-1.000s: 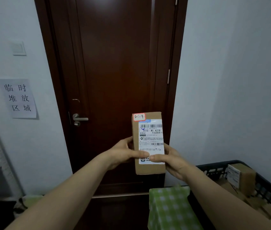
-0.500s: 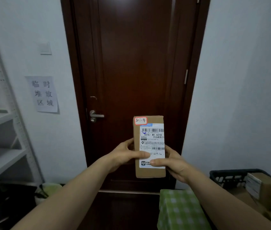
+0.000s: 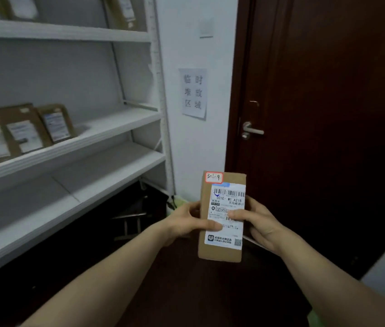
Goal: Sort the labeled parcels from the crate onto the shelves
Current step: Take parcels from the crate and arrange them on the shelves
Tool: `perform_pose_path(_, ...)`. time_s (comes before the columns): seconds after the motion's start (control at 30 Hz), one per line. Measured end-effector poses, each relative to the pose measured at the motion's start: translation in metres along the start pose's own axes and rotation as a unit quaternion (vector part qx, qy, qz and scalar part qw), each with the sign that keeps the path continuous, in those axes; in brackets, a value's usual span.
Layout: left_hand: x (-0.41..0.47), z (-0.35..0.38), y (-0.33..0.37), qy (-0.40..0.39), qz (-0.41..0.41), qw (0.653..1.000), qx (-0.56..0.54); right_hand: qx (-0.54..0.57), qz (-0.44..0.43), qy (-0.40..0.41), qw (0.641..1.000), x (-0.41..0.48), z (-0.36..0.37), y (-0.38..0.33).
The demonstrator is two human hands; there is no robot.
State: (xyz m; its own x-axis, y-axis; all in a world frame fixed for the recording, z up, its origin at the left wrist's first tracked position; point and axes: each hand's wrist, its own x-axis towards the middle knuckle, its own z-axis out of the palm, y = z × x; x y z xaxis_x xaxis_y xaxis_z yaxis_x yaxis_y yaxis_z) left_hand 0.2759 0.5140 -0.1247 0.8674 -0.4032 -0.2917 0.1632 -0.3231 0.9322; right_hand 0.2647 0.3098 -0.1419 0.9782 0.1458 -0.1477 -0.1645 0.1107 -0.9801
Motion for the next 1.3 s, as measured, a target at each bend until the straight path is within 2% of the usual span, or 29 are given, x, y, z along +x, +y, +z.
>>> perform_pose_path(0.23, -0.063, -0.098, -0.055, 0.084, -0.014, 0.995, -0.042, -0.058, 0.025, -0.105, 0.992, 0.025, 0.122, -0.003)
perform_pose_path(0.43, -0.152, -0.222, -0.129, 0.159, -0.049, 0.986, -0.002, -0.084, 0.015, -0.162, 0.983, 0.065, 0.275, 0.0)
perform_pose_path(0.53, -0.198, -0.273, -0.17, 0.207, -0.075, 0.975, -0.004, -0.173, 0.013, -0.249, 0.953, 0.078, 0.354, 0.008)
perform_pose_path(0.67, -0.253, -0.328, -0.213, 0.261, -0.089, 0.961, -0.022, -0.309, 0.006, -0.337, 0.889, 0.092, 0.449, 0.024)
perform_pose_path(0.83, -0.292, -0.387, -0.26, 0.293, -0.094, 0.948, -0.077, -0.39, 0.007, -0.373, 0.842, 0.126, 0.546, 0.044)
perform_pose_path(1.1, -0.298, -0.473, -0.321, 0.378, -0.12, 0.906, -0.149, -0.362, 0.045, -0.373, 0.853, 0.207, 0.66, 0.094)
perform_pose_path(1.2, -0.291, -0.508, -0.342, 0.4, -0.159, 0.893, -0.133, -0.389, 0.032, -0.385, 0.836, 0.239, 0.7, 0.108)
perform_pose_path(1.3, -0.283, -0.539, -0.352, 0.393, -0.178, 0.897, -0.097, -0.404, 0.032, -0.401, 0.822, 0.27, 0.729, 0.117)
